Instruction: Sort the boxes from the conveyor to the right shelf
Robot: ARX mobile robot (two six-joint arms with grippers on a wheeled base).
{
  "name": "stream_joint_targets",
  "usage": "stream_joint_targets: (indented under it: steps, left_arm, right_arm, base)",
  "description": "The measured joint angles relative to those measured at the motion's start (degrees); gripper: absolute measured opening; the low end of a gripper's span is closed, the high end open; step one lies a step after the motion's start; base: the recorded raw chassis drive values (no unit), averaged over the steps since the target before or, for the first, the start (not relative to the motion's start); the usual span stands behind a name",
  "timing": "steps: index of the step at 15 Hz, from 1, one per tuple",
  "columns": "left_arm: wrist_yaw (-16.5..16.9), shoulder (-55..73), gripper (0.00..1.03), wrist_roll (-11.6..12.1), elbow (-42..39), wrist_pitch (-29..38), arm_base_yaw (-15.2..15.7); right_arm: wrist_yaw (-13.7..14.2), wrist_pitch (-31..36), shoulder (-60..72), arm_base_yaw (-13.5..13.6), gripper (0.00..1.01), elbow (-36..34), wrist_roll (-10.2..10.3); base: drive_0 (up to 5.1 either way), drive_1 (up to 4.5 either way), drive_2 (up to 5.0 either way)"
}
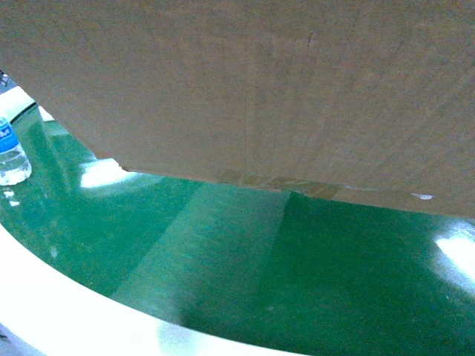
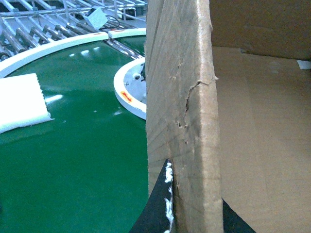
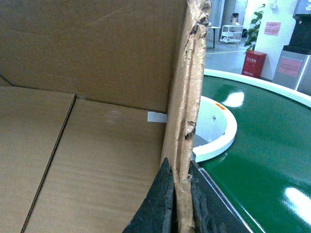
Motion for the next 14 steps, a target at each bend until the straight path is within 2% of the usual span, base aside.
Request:
stream_joint_targets:
  steps: [14]
  left_arm:
    - [-0.2, 0.0, 0.04, 0.0, -0.1, 0.3, 0.0]
  right_arm:
    - [-0.1, 0.2, -0.1, 0.0, 0.03, -0.1, 0.1]
  base:
    - [-0.1, -4.07, 4.0]
